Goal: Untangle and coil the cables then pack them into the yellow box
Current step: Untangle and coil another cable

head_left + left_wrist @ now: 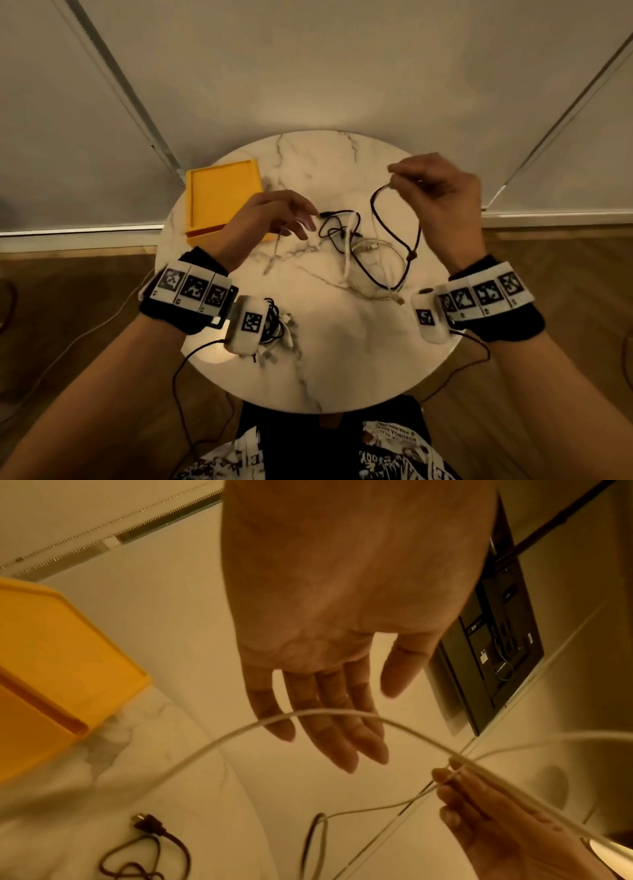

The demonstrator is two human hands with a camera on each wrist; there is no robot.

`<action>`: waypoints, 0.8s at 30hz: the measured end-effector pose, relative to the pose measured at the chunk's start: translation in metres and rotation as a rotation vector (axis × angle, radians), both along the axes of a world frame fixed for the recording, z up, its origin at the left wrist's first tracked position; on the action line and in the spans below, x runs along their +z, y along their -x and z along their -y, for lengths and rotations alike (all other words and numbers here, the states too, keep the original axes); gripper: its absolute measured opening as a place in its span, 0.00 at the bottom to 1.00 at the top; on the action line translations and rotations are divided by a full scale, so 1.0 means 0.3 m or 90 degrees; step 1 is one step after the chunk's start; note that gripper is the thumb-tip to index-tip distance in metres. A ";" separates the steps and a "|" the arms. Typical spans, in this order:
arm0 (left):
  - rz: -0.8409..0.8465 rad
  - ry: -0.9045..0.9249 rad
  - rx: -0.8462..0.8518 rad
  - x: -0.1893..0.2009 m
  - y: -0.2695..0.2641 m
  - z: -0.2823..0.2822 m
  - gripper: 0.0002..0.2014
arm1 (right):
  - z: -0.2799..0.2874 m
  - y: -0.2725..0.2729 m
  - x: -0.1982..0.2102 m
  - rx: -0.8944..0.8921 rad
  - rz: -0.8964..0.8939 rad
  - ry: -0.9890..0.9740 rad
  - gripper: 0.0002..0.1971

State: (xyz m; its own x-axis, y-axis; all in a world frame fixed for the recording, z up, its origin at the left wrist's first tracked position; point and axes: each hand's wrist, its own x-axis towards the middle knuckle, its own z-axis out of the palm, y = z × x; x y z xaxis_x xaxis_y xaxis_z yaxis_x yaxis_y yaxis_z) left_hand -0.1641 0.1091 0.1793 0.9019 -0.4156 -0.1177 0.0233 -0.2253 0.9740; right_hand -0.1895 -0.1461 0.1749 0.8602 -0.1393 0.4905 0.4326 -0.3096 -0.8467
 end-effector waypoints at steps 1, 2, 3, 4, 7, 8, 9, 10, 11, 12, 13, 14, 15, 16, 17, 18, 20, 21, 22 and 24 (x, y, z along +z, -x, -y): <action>-0.021 0.010 -0.010 0.013 0.003 0.021 0.18 | -0.010 0.001 -0.003 0.005 0.002 0.024 0.06; -0.056 0.019 -0.030 0.029 0.007 0.044 0.24 | -0.020 0.001 -0.006 0.011 0.003 0.049 0.06; -0.092 0.019 -0.066 0.043 0.008 0.066 0.30 | -0.029 -0.002 -0.008 0.022 0.002 0.077 0.06; -0.111 0.000 -0.109 0.055 0.012 0.089 0.34 | -0.036 -0.006 -0.011 0.035 0.001 0.109 0.06; -0.050 -0.062 -0.188 0.070 0.028 0.153 0.25 | -0.038 -0.019 -0.029 0.061 0.001 0.165 0.06; -0.039 -0.049 -0.180 0.070 0.032 0.167 0.21 | -0.027 -0.023 -0.038 0.056 -0.007 0.161 0.06; -0.041 -0.022 -0.167 0.074 0.034 0.177 0.19 | -0.012 -0.029 -0.049 0.044 -0.021 0.157 0.07; -0.050 0.008 -0.154 0.081 0.039 0.181 0.19 | 0.003 -0.035 -0.068 0.028 -0.044 0.159 0.11; -0.061 0.038 -0.143 0.095 0.040 0.183 0.19 | 0.020 -0.044 -0.097 0.007 -0.077 0.171 0.16; -0.073 0.067 -0.135 0.110 0.042 0.182 0.20 | 0.033 -0.053 -0.136 -0.018 -0.123 0.192 0.23; -0.082 0.096 -0.128 0.128 0.044 0.182 0.21 | 0.043 -0.063 -0.176 -0.041 -0.181 0.210 0.31; -0.094 0.125 -0.122 0.149 0.045 0.183 0.22 | 0.049 -0.071 -0.220 -0.058 -0.245 0.217 0.38; -0.111 0.156 -0.117 0.172 0.045 0.184 0.22 | 0.049 -0.073 -0.258 -0.061 -0.301 0.217 0.42; -0.137 0.190 -0.109 0.192 0.042 0.184 0.22 | 0.046 -0.074 -0.293 -0.052 -0.350 0.214 0.43; -0.173 0.232 -0.101 0.209 0.036 0.185 0.22 | 0.039 -0.072 -0.323 -0.034 -0.393 0.215 0.40; -0.213 0.281 -0.096 0.223 0.030 0.183 0.21 | 0.025 -0.067 -0.346 -0.003 -0.429 0.225 0.33; -0.274 0.361 -0.093 0.235 0.016 0.175 0.21 | -0.008 -0.059 -0.401 0.059 -0.462 0.259 0.16; -0.285 0.380 -0.094 0.235 0.008 0.170 0.21 | -0.022 -0.061 -0.424 0.066 -0.463 0.268 0.11; -0.285 0.389 -0.094 0.234 0.002 0.161 0.21 | -0.032 -0.066 -0.439 0.064 -0.462 0.269 0.10; -0.264 0.401 -0.090 0.238 -0.009 0.133 0.21 | -0.040 -0.082 -0.452 0.039 -0.476 0.290 0.14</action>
